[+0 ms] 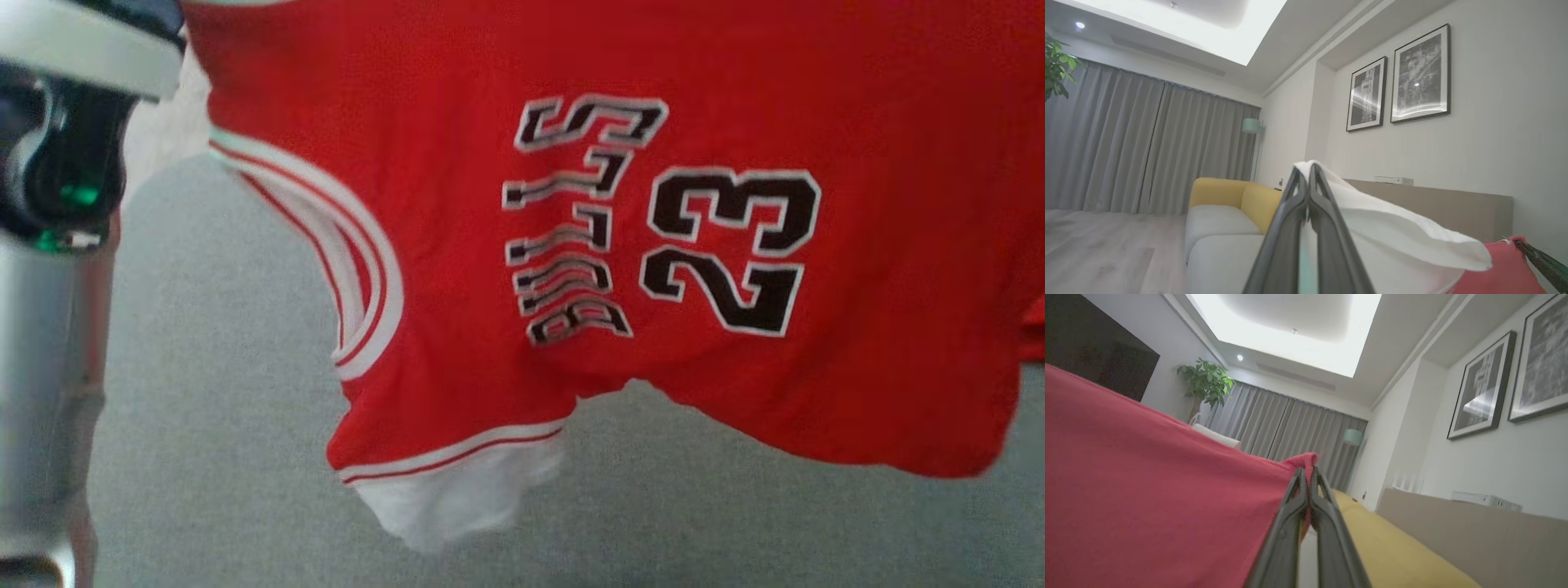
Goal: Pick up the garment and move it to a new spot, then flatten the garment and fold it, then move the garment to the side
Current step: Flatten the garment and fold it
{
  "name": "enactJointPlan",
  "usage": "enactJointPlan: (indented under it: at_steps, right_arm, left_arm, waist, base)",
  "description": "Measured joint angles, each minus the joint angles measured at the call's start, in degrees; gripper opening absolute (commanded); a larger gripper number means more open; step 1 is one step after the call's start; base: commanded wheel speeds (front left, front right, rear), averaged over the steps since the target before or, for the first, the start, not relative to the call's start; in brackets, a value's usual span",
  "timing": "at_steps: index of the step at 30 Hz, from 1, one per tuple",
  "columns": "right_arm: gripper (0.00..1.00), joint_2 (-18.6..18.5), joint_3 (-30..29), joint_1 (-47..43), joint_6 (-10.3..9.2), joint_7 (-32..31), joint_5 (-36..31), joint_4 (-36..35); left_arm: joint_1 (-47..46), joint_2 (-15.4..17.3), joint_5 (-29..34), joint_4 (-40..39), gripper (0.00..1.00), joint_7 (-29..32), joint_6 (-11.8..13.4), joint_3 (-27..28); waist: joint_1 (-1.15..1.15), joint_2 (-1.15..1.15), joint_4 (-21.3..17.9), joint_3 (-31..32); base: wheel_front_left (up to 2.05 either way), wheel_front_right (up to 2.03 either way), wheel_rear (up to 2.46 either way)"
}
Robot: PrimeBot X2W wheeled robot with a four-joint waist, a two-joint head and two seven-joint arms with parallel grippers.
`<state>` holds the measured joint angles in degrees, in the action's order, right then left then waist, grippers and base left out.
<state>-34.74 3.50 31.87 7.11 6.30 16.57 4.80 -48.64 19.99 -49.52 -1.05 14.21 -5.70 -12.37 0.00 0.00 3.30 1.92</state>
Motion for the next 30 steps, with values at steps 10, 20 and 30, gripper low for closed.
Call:
enactJointPlan:
  at_steps: [10,20,30]
  right_arm:
    - [0.0,1.75,11.1,25.82,0.0,2.87,0.21,19.79]
    - [0.0,2.9,9.9,39.08,0.0,8.42,-7.69,27.8]
    - [0.0,1.82,7.86,15.66,0.0,8.4,-3.02,24.69]
  left_arm:
    - [-19.35,-0.44,3.94,20.61,0.0,-10.26,-1.46,-7.75]
    - [-31.1,2.35,-0.38,22.57,0.0,-22.08,-1.46,-18.64]
    - [-3.1,12.07,-3.52,10.38,0.0,-28.02,-1.45,-30.16]
  waist:
    - [0.02,0.0,-0.1,-11.52]
    - [0.03,-0.01,-0.27,-23.24]
    - [-0.01,0.0,2.01,-23.96]
  base:
    - [0.0,0.0,0.0]
    - [0.0,0.0,0.0]
    - [0.0,0.0,0.0]
